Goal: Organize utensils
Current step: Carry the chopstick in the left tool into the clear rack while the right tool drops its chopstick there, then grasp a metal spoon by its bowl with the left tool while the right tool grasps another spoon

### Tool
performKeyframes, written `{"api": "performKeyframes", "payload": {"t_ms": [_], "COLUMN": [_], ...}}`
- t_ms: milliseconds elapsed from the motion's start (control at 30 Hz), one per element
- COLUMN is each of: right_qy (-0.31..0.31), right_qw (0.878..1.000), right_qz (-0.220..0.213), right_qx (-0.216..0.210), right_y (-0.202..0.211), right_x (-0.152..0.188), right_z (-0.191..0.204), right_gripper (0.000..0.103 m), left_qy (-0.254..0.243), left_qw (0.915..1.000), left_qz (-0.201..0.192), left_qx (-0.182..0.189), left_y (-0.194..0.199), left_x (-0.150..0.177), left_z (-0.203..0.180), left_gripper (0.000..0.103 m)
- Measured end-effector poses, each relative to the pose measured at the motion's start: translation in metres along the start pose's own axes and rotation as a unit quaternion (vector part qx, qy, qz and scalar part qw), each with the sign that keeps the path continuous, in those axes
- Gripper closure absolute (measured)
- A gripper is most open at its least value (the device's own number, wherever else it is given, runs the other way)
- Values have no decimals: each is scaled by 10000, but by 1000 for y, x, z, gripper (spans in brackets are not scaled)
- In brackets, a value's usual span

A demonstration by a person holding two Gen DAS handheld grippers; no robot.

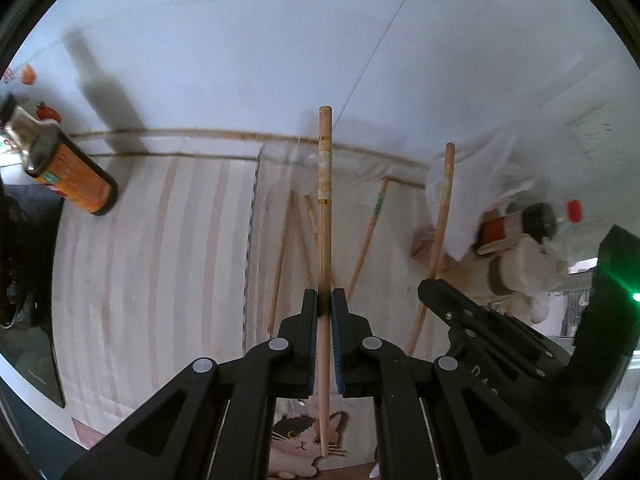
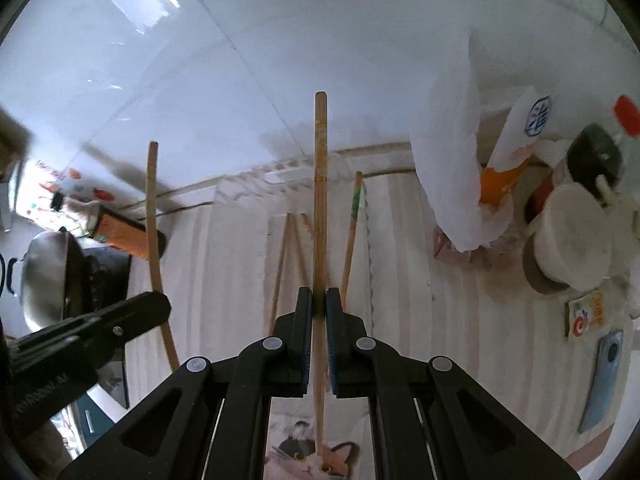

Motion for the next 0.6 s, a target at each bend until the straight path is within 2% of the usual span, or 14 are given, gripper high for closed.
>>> {"api": "performKeyframes", "payload": {"t_ms": [100,233,267,300,367,500,567,600], "right_qy": [7,0,9,28,25,-71,-127,-156], "right_qw": [9998,9987,9983,9980,9981,9987,9989,9991], "right_qz": [210,495,565,619,595,481,399,323], "right_qx": [31,96,107,106,147,181,194,215], "right_y": [-21,-43,-45,-47,-47,-36,-23,-15], "right_x": [-3,1,2,3,4,6,7,9], "right_z": [-3,-5,-5,-6,-8,-13,-18,-20], "right_gripper": [96,95,91,88,70,66,66,66], "left_qy": [1,71,65,49,-13,-10,26,31], "left_qw": [9997,9992,9992,9992,9993,9989,9987,9983], "left_qz": [254,394,393,385,306,59,-69,-144], "left_qx": [-55,-80,-80,-103,-228,-457,-513,-557], "left_y": [-21,-31,-31,-30,-27,-15,-7,-3], "left_x": [-2,-4,-5,-6,-7,-8,-7,-6], "left_z": [1,1,1,1,3,13,20,23], "left_gripper": [99,98,97,97,97,95,89,82]}}
Point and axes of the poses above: each gripper's, at about its wrist camera, not at the fingertips, and y roughly against the way its jaws point, z to its left, x to its underside, the point moved 9 cm from there along -y, roughly the way its jaws point, and after that the axes turned 6 degrees about y, right-handed, at the moved point
